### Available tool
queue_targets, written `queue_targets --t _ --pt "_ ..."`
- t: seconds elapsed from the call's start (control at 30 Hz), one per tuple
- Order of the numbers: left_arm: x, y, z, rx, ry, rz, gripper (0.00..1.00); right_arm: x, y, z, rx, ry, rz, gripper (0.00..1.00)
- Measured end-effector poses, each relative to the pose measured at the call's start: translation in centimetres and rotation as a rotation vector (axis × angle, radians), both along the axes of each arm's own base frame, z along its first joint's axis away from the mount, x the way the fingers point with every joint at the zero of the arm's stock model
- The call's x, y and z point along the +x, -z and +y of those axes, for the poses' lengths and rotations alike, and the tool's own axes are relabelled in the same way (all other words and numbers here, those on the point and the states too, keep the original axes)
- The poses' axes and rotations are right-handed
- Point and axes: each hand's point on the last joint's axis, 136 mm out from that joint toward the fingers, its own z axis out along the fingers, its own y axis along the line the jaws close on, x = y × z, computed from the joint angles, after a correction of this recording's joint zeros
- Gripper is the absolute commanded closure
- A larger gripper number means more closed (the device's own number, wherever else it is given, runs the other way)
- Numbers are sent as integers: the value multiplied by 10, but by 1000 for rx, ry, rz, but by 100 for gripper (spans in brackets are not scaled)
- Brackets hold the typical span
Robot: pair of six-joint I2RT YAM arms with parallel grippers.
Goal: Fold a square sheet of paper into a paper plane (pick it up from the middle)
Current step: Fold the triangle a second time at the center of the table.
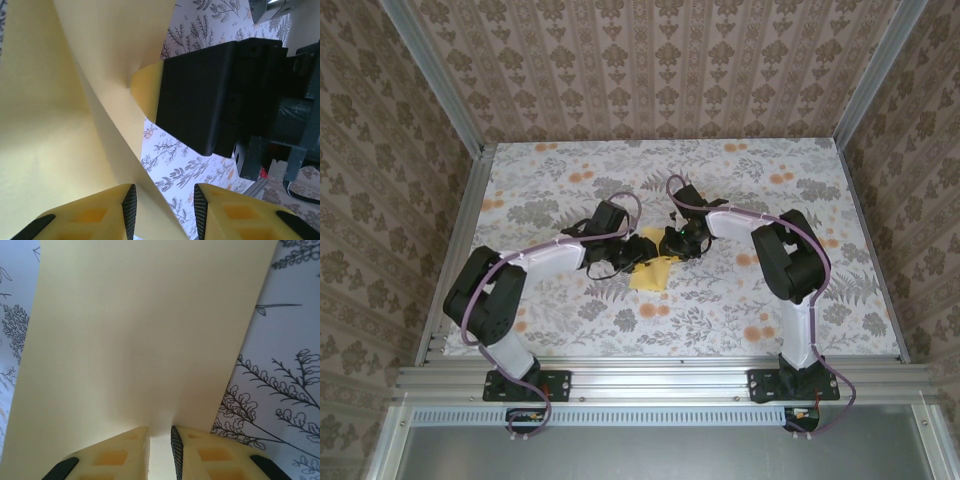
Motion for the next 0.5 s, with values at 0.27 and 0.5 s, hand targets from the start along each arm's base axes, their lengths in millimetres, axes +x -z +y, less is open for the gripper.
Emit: queue_targets --t 0.27,0.5 --pt "2 20 -4 12 6 40 63 0 0 1 18 3 6 77" --pt "8 26 -9 10 -5 48 73 5 -3 2 102 23 6 78"
